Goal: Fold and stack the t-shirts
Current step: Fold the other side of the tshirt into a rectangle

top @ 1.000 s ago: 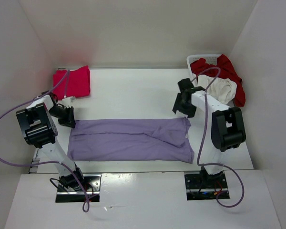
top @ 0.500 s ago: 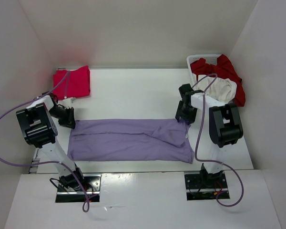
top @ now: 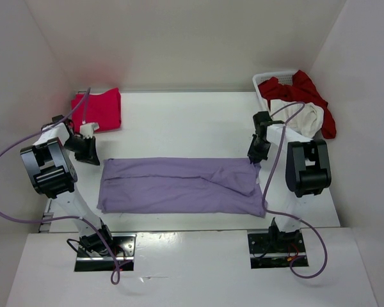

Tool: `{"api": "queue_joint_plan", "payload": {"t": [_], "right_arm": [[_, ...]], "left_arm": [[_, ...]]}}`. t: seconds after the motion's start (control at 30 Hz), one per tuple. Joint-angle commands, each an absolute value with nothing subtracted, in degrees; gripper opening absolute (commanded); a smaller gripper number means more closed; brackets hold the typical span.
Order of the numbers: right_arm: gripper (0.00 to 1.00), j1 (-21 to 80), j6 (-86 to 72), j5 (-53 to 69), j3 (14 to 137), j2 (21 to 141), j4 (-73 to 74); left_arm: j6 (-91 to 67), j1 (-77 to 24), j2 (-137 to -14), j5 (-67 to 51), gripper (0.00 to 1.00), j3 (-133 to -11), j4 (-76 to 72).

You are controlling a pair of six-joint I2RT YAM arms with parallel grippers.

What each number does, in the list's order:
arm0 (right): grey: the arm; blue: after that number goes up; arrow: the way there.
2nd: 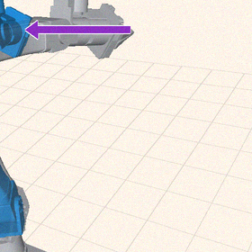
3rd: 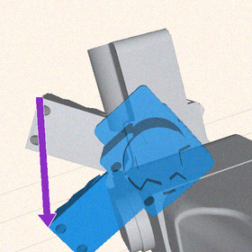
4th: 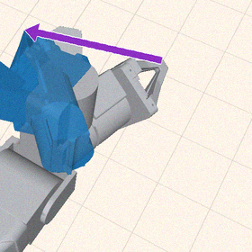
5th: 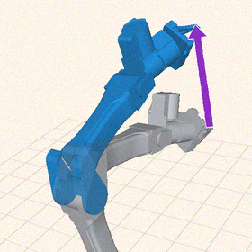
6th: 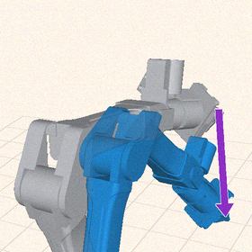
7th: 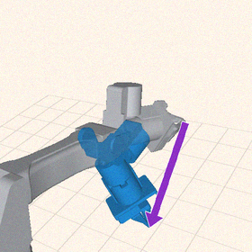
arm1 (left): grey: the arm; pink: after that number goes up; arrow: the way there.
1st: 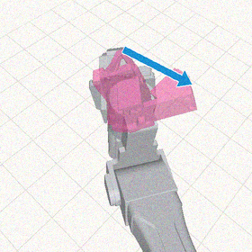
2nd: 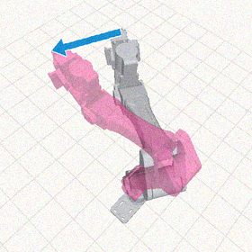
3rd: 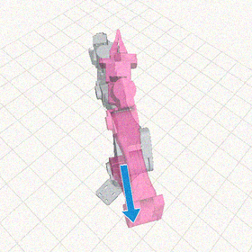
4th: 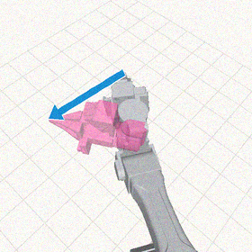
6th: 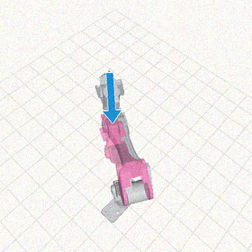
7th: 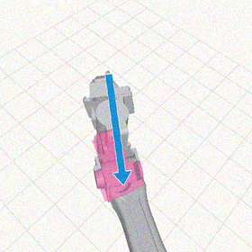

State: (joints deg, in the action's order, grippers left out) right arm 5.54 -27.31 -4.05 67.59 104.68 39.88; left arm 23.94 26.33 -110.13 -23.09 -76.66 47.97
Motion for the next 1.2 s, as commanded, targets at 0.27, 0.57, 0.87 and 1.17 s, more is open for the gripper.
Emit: {"api": "queue_joint_plan", "payload": {"t": [0.27, 0.57, 0.87, 1.17], "right_arm": [[0.03, 3.16, -25.93, -0.7, 66.27, 103.1, 36.3], [0.27, 3.69, -25.93, -0.18, 65.74, 103.1, 35.77], [0.64, 9.13, -25.92, -7.2, 70.39, 92.75, 43.49], [0.77, 23.37, -32.16, -7.21, 69.35, 90.08, 43.87]], "left_arm": [[24.17, 25.23, -109.42, -29.17, 0.34, -79.79, 49.57], [21.36, 13.28, -107.49, -22.6, 0.59, -81.83, 45.18], [21.88, 11.87, -105.39, -12.39, 0.59, -76.56, 41.92], [21.88, 11.87, -105.21, -9.67, 0.56, -73.04, 40.17]]}}
